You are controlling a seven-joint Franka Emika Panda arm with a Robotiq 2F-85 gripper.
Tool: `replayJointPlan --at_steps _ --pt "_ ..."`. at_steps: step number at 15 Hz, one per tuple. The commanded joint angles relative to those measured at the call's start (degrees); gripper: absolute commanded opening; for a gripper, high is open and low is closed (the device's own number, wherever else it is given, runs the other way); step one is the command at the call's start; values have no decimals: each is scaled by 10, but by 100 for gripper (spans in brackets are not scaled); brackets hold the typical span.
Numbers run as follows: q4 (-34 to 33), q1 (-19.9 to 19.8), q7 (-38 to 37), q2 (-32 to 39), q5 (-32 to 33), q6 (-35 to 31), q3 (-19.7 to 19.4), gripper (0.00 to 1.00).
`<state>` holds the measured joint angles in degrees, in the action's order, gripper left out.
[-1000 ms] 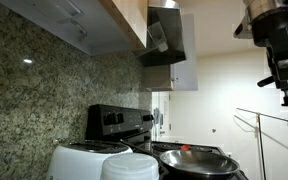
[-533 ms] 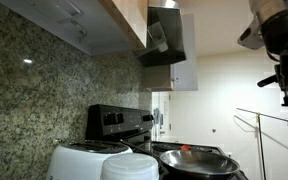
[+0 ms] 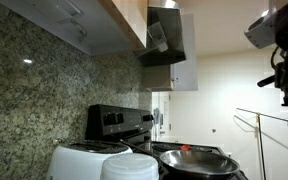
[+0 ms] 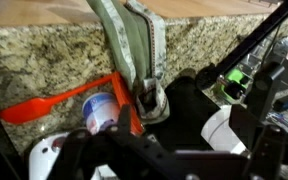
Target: Move the orange lid to the top of the white container
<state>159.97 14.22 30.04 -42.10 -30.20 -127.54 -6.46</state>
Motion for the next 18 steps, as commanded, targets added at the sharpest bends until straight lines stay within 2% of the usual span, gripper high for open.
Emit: replayJointPlan --at_steps 1,4,5,7,14,18 --pt "-1 59 46 2 -80 -106 -16 100" --pt "-2 110 118 22 -165 -239 -24 100" --pt "-3 78 75 7 -124 -177 -8 100" --pt "-3 96 97 16 -149 -217 -12 100" --pt "-3 98 102 21 -151 -221 -16 100" --pt "-13 102 140 90 -162 -284 -32 100"
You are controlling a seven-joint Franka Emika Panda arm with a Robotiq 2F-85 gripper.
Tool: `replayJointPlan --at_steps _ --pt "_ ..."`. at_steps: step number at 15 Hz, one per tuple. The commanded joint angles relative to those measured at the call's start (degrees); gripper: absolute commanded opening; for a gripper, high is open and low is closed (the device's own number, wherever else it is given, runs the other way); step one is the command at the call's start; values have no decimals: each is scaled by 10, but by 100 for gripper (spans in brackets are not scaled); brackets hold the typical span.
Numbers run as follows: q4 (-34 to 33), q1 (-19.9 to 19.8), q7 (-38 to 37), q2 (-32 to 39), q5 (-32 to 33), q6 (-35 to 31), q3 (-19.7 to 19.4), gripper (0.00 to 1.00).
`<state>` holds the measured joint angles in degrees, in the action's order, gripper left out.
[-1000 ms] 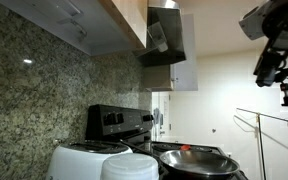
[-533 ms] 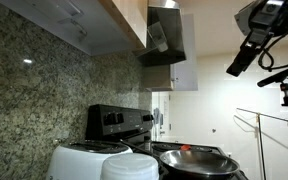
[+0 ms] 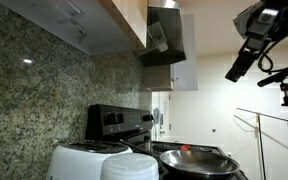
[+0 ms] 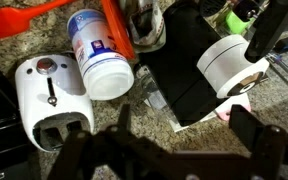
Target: Move the orange lid to the top of the white container
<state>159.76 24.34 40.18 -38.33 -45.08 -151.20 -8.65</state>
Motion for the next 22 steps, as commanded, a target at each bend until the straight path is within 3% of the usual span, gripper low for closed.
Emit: replayJointPlan --at_steps 1,4,7,10,14,17,20,22 --pt "-14 6 51 74 -10 -60 -27 100" --pt "-27 22 120 126 -17 -73 -82 100" --pt "-39 41 250 157 2 -7 -157 100" --pt "-41 47 359 187 25 32 -199 100" --pt "-16 60 481 204 45 8 -209 100" --pt "4 95 579 213 11 -44 -203 100" --pt "-3 145 673 239 -68 -74 -208 100" --pt "-3 185 745 237 -156 -95 -214 100"
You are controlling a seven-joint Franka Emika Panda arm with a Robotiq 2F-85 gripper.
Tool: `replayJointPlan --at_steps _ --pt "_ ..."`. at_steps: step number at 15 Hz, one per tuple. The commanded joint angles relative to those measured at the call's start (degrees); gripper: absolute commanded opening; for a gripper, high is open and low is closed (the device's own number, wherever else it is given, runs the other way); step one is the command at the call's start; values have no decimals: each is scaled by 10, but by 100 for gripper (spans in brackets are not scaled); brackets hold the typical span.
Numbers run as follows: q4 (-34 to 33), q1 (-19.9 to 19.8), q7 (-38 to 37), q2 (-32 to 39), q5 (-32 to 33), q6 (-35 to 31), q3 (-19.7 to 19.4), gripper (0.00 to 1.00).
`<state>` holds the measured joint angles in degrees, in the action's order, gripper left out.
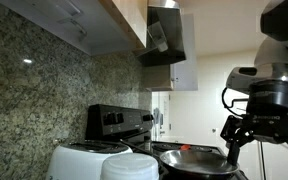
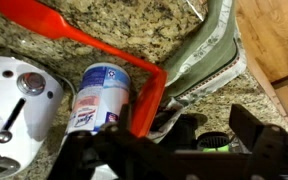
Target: Move the orange lid to the top of the white container
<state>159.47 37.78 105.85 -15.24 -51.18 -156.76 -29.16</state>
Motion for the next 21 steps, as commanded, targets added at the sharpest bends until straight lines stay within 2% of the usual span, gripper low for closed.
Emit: replayJointPlan --at_steps 1,4,7,9,10,11,13,21 --pt "0 69 120 1 -148 -42 -13 100" --pt "-22 108 221 0 -306 -25 -33 100" --pt "-56 114 343 43 -460 2 -44 100" --pt "-78 109 412 85 -539 24 -52 100" --pt "-86 107 423 105 -562 27 -53 100" --pt "-54 107 390 51 -519 7 -45 100" --pt "-67 107 410 81 -544 14 -51 100" --pt "-81 111 410 134 -549 28 -50 100"
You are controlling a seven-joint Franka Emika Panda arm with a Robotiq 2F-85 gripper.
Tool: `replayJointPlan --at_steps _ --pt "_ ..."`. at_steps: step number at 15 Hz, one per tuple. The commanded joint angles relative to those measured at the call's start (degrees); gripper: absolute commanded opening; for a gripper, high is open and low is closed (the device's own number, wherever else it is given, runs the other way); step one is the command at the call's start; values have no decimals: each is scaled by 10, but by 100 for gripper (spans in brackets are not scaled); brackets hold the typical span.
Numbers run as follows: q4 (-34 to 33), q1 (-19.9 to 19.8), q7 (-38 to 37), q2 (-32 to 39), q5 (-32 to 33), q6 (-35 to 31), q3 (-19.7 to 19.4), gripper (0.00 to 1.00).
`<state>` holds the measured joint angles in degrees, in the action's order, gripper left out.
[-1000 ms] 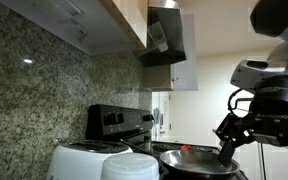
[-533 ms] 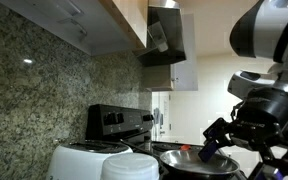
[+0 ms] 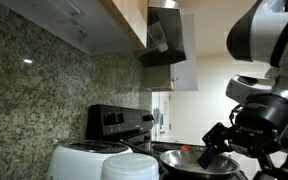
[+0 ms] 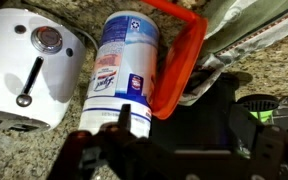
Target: Move the orange lid to the top of the white container
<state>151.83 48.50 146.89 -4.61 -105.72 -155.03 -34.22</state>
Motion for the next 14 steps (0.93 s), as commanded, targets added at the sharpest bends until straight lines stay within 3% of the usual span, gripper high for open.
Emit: replayJointPlan --at_steps 1,9,11,12,14 --pt "-5 4 6 34 -15 10 2 100" --pt "-13 11 4 84 -35 32 22 100" --pt "-19 13 10 97 -46 66 30 100" --pt "-25 -90 15 102 -49 74 140 100" --pt "-37 -142 34 119 -65 84 208 100"
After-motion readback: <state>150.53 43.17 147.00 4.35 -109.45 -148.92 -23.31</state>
